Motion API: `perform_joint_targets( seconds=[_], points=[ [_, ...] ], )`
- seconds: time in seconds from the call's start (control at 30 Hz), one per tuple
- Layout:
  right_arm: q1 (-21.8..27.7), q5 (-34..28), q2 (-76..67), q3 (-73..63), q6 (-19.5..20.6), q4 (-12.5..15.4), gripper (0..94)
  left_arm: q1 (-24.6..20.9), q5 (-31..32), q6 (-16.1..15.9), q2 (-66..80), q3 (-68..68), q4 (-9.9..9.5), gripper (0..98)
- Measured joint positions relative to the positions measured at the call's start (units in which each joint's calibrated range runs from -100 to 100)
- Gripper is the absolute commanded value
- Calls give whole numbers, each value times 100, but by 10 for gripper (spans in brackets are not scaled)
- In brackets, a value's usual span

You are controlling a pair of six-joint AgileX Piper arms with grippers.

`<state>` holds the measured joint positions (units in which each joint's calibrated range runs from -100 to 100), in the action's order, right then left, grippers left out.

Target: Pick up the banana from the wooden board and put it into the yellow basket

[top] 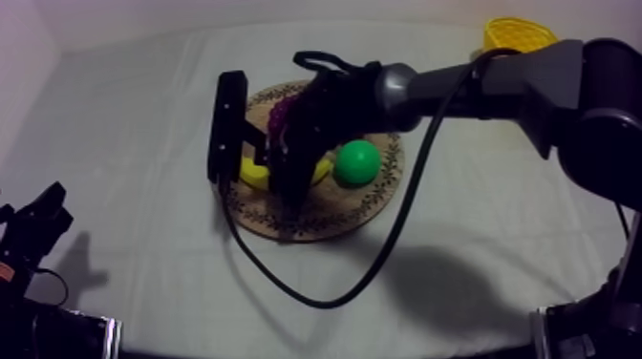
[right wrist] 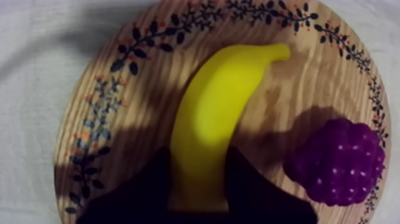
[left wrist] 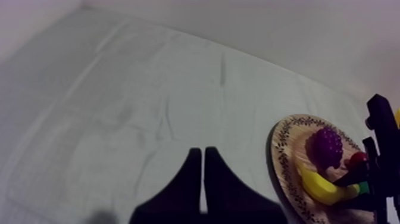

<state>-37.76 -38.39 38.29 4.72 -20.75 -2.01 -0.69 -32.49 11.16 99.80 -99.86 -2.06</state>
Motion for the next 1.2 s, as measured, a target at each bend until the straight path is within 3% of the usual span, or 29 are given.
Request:
perform_joint_targets(
  seconds=[0.17, 0.3, 0.63, 0.83, 1.2],
  points=[
    [-12, -337, -85, -21, 54, -3, 260, 0, 0, 0, 0, 0, 0, 1],
    [42, -612, -311, -286, -56, 160, 261, 0, 0, 0, 0, 0, 0, 1],
    [507, -2367, -950, -1667, -432, 610, 262, 0, 0, 0, 0, 0, 0, 1],
    [887, -3024, -1105, -2547, -387, 591, 263, 0, 0, 0, 0, 0, 0, 1],
    [1816, -3390, -1033, -3630, -229, 392, 266, 0, 0, 0, 0, 0, 0, 1]
  ],
)
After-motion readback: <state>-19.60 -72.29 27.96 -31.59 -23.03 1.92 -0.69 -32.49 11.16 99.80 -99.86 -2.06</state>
